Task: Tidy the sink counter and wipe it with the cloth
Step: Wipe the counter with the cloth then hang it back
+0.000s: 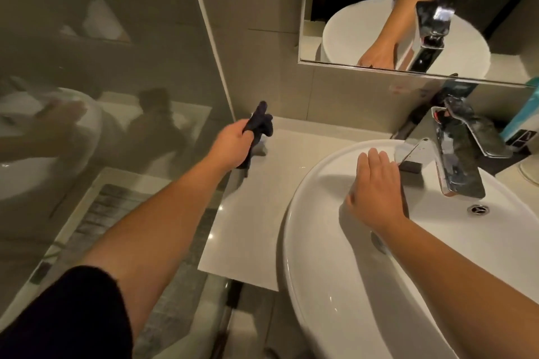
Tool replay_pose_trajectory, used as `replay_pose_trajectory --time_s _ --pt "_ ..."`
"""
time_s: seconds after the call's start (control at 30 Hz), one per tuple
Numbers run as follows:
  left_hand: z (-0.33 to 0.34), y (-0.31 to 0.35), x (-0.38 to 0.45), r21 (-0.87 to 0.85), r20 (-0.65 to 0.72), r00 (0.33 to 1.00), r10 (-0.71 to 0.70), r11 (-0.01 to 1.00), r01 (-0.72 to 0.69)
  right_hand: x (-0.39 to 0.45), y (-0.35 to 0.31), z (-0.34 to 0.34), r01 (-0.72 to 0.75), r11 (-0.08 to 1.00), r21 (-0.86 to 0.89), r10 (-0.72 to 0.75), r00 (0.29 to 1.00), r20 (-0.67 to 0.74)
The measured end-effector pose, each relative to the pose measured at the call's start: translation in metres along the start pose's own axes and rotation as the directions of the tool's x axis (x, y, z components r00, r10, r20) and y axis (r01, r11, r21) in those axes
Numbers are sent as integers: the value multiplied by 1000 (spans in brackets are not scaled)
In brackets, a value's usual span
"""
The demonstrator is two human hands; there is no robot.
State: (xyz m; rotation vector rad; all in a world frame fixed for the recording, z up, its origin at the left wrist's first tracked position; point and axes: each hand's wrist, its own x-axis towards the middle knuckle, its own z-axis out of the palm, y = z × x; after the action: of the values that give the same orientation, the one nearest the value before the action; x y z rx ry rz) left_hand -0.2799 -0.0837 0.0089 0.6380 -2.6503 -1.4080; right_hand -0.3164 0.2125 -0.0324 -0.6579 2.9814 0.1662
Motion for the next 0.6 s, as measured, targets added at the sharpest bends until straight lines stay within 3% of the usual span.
replay_pose_trajectory --time_s 0.07,0.13,0.2,0.3,0.43,0.6 --pt "19 3 43 209 -50 994 93 975 -80 2 -1 1 -9 999 -40 9 1000 -1" --pt "43 1 76 409 -13 984 177 899 -156 2 -1 5 -15 999 -44 15 1000 -3" --pt "69 -4 94 538 172 956 239 790 -294 3 -1 9 -21 1000 -17 21 1000 -18" --pt "96 -18 99 604 457 847 271 605 -519 3 0 14 -18 1000 12 19 999 -39" --pt "88 -29 91 518 469 817 335 646 -561 2 1 17 -13 999 38 15 997 -70" --pt "70 -59 20 451 444 839 315 730 -513 1 1 12 2 998 58 2 998 -70"
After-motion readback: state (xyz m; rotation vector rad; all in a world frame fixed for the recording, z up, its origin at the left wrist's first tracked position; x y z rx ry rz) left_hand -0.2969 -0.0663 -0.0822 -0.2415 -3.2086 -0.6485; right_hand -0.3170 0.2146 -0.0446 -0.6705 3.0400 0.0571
